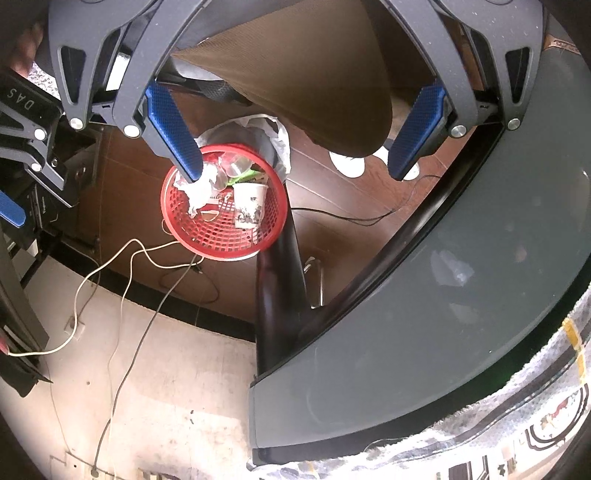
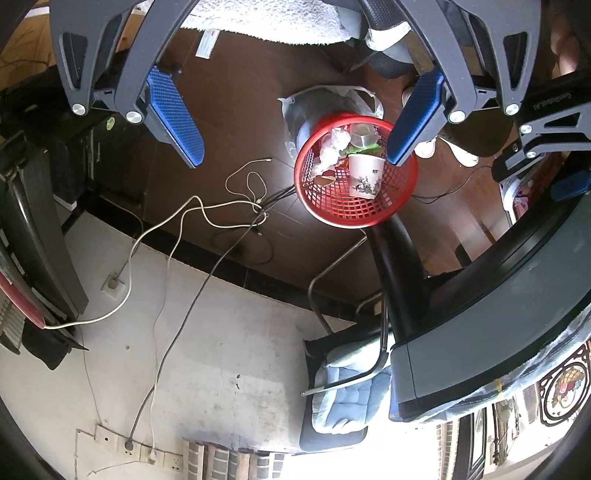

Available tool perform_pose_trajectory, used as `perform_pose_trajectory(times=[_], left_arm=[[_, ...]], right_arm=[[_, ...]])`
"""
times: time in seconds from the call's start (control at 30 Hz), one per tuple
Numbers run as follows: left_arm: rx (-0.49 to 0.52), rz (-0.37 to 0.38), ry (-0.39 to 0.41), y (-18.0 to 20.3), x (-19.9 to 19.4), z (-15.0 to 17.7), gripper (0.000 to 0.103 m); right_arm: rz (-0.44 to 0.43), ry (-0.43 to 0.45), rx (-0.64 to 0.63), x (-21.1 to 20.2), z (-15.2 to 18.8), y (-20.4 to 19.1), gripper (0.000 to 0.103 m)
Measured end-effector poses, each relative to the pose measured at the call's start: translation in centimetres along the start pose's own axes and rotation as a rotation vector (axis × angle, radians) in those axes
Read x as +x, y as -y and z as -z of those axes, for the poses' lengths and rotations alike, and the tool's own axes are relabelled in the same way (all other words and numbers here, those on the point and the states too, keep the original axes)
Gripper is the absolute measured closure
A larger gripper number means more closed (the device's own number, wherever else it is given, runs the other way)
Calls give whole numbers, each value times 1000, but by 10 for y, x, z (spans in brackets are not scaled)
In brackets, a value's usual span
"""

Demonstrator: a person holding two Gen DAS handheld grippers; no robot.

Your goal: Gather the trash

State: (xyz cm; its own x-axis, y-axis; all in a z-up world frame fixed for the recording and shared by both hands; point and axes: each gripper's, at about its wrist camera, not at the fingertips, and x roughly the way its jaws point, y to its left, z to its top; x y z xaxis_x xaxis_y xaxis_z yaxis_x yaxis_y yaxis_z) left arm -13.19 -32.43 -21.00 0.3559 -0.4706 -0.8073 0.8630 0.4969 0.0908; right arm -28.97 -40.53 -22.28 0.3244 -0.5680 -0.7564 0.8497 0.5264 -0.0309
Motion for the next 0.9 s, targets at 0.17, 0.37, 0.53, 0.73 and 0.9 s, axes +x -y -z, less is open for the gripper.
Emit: perform_pose_trajectory(times=[0.17,0.37,0.53,0.73,0.9], left_arm=[[-3,-7,-3,0,2,0,7],[-2,-17,-4,1,1,-1,7],[-1,-21,-6,2,1,-1,7],[-1,-23,-6,2,1,-1,7],[-1,-24,-6,0,3,0,7]], right_arm=[[1,0,0,0,0,0,6],[2,0,0,0,0,-1,6],[2,0,0,0,0,-1,6],[1,0,1,0,0,0,6],[2,0,1,-1,1,-1,6]])
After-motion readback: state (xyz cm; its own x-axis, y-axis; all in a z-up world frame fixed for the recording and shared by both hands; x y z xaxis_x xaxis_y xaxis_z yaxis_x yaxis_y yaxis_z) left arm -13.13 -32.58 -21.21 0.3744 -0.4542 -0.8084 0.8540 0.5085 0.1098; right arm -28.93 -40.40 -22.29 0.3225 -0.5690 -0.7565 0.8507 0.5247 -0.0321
